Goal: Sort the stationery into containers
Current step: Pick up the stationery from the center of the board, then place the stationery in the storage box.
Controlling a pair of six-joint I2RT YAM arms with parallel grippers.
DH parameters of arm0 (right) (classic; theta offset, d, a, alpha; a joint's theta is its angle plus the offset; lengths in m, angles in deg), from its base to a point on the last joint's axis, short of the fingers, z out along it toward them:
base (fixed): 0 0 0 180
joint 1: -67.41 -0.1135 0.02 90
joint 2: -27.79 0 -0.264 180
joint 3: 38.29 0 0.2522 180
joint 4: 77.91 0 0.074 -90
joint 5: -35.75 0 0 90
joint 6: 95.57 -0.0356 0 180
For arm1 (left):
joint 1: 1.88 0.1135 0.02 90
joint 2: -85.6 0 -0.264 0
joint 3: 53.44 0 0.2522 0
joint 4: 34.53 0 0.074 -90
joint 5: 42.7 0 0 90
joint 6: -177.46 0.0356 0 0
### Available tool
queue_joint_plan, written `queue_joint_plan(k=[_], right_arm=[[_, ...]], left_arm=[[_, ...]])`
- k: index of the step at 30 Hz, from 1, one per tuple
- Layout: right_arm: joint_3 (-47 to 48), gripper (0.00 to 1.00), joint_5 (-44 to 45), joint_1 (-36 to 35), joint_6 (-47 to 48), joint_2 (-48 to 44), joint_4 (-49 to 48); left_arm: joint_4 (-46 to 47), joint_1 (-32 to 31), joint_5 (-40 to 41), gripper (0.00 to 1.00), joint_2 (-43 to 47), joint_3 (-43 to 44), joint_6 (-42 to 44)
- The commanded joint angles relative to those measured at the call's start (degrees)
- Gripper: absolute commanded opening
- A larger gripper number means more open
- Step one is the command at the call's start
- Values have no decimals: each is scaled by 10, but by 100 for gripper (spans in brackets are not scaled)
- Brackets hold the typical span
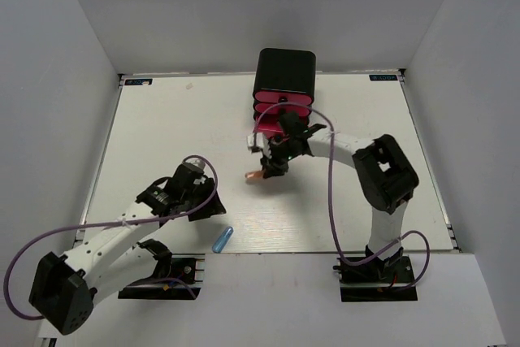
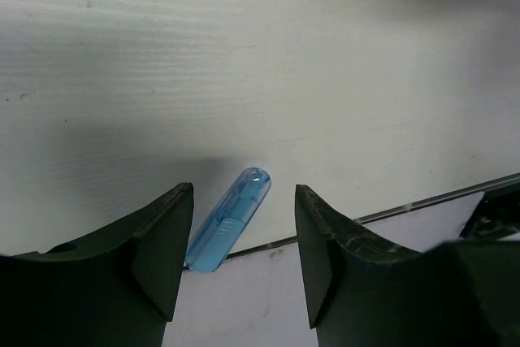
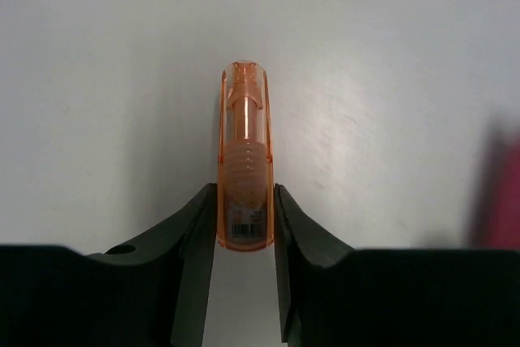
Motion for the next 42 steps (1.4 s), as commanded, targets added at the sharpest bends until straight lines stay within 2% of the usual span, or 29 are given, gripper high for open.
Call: queue_joint_plan(k=[1,9,19,27,29,34,37,42], right_arm=[[32,1,44,49,-62,-82,-30],[64,4,103,110,-85,-114,-35],[110,9,177,136,-73,-49,-56],[133,12,209,142,-57,-11,-53],[136,16,212,145,-57,-6,-54],[145,43,205,146,-53,8,-46],[140,46,190,148,-57,0,-47],[110,46,173,152,-64,-33,-51]], left_arm=[[7,-8,-14,63,-33,23,23],[-42,-26,0,67,-152,92,64],[-68,-68,11,72,-221,136,74],[-101,-98,27,73,-233,157,57],[-101,-103,27,73,-228,157,51],[-119,-116,33,74,-239,168,51],[-125,-128,45,74,-245,168,51],[-131,-139,56,74,-273,180,45]])
